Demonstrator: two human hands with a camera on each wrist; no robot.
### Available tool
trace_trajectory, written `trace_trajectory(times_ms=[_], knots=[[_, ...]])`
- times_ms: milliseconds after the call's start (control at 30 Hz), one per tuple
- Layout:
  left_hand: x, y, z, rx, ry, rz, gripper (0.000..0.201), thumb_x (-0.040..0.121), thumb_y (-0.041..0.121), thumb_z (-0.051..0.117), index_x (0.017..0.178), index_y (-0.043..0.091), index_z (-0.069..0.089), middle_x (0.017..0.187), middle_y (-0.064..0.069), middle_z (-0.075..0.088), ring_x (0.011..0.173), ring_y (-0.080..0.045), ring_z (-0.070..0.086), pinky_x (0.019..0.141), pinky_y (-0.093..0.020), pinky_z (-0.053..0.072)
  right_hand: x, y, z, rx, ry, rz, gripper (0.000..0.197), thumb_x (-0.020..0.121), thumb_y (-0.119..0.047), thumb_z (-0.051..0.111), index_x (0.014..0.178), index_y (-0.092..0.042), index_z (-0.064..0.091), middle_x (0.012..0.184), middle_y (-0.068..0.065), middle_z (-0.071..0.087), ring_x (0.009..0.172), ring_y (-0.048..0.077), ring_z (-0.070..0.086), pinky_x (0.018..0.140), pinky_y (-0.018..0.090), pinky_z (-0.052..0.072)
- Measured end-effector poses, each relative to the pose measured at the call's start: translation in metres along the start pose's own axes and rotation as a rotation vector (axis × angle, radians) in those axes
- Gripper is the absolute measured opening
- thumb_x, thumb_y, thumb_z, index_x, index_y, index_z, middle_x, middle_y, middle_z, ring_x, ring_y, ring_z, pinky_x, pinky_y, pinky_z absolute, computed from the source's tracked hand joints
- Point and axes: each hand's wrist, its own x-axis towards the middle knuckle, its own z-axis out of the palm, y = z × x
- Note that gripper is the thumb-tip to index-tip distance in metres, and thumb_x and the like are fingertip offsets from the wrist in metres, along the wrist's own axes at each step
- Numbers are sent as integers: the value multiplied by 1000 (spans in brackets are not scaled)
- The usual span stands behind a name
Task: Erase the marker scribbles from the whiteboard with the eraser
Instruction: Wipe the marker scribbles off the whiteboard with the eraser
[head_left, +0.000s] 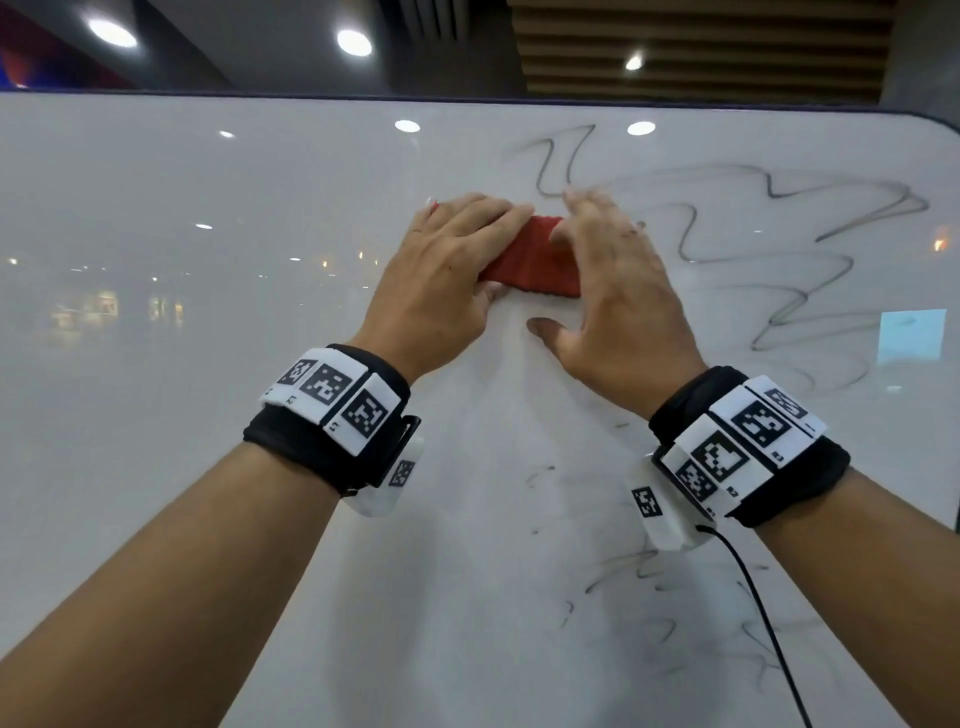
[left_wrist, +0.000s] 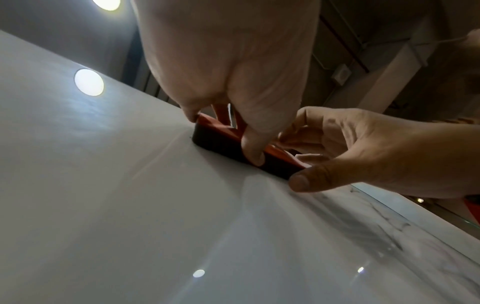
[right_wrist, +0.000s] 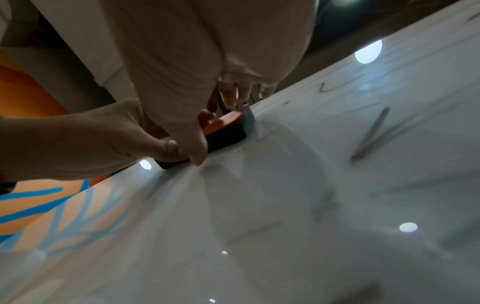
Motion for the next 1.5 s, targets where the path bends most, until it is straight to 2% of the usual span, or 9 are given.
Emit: trace_trajectory(times_ms=[100, 267, 467, 567, 767, 933, 1133, 1300, 1500], knots=[[-6, -3, -1, -55, 18, -118, 90, 84, 21, 76, 157, 19, 24, 154, -4, 34, 143, -20, 29, 113, -44, 37, 8, 1, 9, 46, 83, -67, 42, 78, -5, 75, 116, -6, 58, 140, 11, 53, 136, 29, 42, 113, 43, 37], [-12, -4, 0, 105, 0, -424, 118, 79, 60, 70, 156, 27, -12, 165, -11, -3, 152, -28, 1, 120, -56, 8, 7, 10, 15, -42, 122, -162, 46, 85, -12, 71, 130, -13, 64, 132, 18, 55, 121, 36, 50, 102, 48, 44], [-14, -7, 0, 294, -159, -510, 110, 80, 82, 41, 157, 20, -9, 164, -3, -16, 151, -23, -14, 115, -66, 5, 17, 26, 10, -144, 170, -81, 52, 90, -29, 66, 139, -16, 56, 130, 18, 52, 110, 36, 47, 97, 46, 44], [-15, -7, -2, 302, -176, -514, 109, 80, 84, 37, 156, 22, -11, 164, -1, -19, 151, -21, -16, 115, -67, 6, 23, 22, 13, -156, 246, 28, 53, 91, -33, 65, 140, -15, 55, 130, 18, 51, 109, 36, 47, 97, 44, 45], [-17, -7, -2, 300, -171, -508, 108, 80, 84, 37, 156, 25, -11, 164, 1, -19, 151, -20, -15, 114, -68, 7, 17, 13, 20, -189, 175, -123, 50, 90, -31, 63, 135, -11, 58, 127, 18, 54, 107, 36, 47, 94, 42, 45], [-16, -4, -3, 297, -189, -514, 103, 83, 79, 41, 156, 28, -10, 164, 0, -20, 151, -22, -16, 114, -69, 7, 24, 28, 8, -136, 329, 113, 50, 89, -32, 64, 135, -12, 59, 126, 18, 52, 108, 37, 48, 95, 39, 46], [-18, 1, -2, 290, -202, -484, 92, 88, 74, 41, 156, 34, -7, 164, -1, -20, 151, -25, -16, 115, -69, 6, 14, 22, 12, -186, 196, -84, 49, 88, -31, 65, 132, -11, 61, 123, 18, 55, 103, 37, 49, 90, 40, 46], [-21, 5, -1, 300, -219, -465, 87, 92, 70, 38, 156, 35, -9, 164, -1, -20, 151, -24, -16, 115, -69, 7, 15, 37, 1, -146, 351, 137, 49, 88, -31, 65, 133, -13, 61, 124, 18, 54, 106, 36, 49, 93, 38, 47], [-26, 11, 7, 304, -215, -444, 82, 95, 66, 36, 156, 34, -7, 164, 0, -18, 151, -24, -15, 116, -68, 7, -2, 33, 5, -177, 179, -104, 47, 87, -28, 66, 131, -11, 63, 122, 18, 56, 104, 35, 49, 91, 40, 47]])
